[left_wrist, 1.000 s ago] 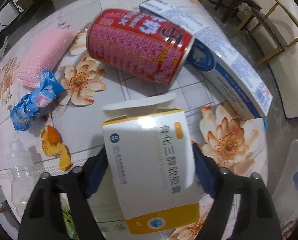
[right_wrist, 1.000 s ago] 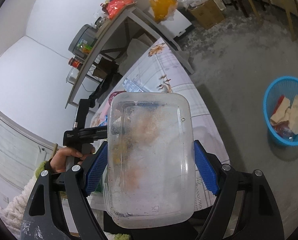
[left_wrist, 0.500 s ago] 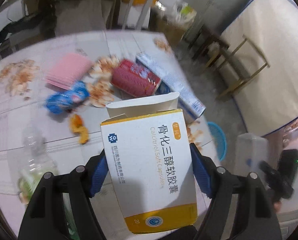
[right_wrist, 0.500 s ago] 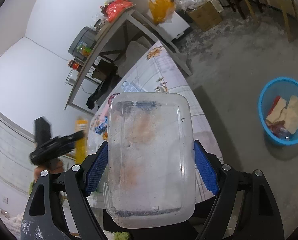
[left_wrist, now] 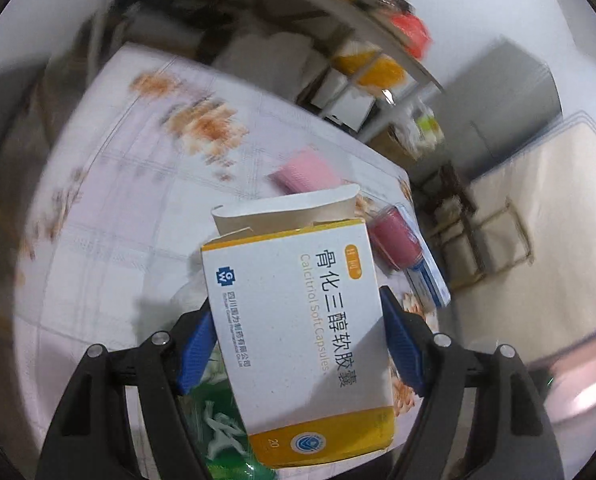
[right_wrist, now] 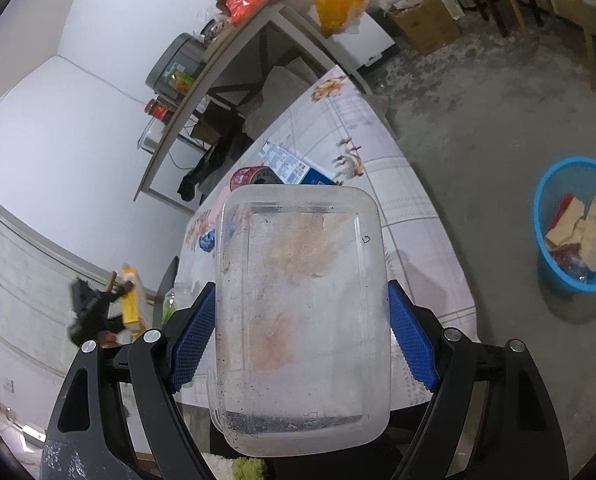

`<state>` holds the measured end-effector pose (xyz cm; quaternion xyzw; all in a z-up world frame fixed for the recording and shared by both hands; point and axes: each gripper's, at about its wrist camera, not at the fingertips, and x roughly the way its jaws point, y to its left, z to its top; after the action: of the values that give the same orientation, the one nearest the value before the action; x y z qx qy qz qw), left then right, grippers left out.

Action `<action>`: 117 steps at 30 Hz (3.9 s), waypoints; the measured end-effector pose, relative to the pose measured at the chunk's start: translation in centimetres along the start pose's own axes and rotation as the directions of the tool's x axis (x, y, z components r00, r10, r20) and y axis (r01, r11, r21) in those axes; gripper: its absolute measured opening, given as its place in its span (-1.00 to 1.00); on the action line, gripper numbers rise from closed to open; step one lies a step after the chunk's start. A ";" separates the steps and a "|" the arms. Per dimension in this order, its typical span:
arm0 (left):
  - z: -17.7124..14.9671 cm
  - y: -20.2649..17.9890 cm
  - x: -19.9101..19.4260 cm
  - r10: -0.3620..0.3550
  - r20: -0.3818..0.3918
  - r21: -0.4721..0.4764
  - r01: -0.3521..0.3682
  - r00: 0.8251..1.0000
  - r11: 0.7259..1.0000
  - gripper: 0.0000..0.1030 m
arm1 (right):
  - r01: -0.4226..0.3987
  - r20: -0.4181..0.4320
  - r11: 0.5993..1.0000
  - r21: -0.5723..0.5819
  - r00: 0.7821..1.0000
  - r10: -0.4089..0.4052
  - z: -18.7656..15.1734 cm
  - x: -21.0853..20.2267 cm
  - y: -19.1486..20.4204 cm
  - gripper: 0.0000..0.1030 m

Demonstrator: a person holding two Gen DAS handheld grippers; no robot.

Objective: Collect trash
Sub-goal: 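Carry the medicine box in the left tool while the right tool carries the plastic box to the wastebasket, then open both tools over the blue wastebasket to drop the boxes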

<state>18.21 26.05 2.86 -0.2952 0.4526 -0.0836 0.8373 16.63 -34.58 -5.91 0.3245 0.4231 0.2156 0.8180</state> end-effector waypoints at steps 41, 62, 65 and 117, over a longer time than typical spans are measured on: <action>-4.0 -1.7 6.6 -0.357 0.040 -0.037 0.359 0.933 0.933 0.36 | 0.021 -0.090 0.999 -0.036 0.996 -0.024 -0.8 3.3 3.0 0.51; -6.0 -18.1 7.2 -0.527 -0.102 0.229 0.535 0.844 0.813 0.37 | 0.050 0.118 0.992 0.119 0.991 -0.064 -1.3 -5.8 -3.9 0.50; -7.0 -20.2 8.2 -0.544 -0.142 0.233 0.562 0.827 0.794 0.37 | 0.062 0.144 0.984 0.166 0.986 -0.087 -1.7 -7.3 -5.7 0.50; -20.4 -45.9 26.2 -0.231 -0.552 0.454 0.521 0.802 0.723 0.83 | 0.004 0.232 0.622 0.783 0.926 -0.298 -10.3 -9.2 -31.6 0.76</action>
<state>22.70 -30.40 1.94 -0.0823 0.5160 -0.4590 0.7185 5.49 -58.75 -27.84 0.6364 0.3523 -0.1156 0.6763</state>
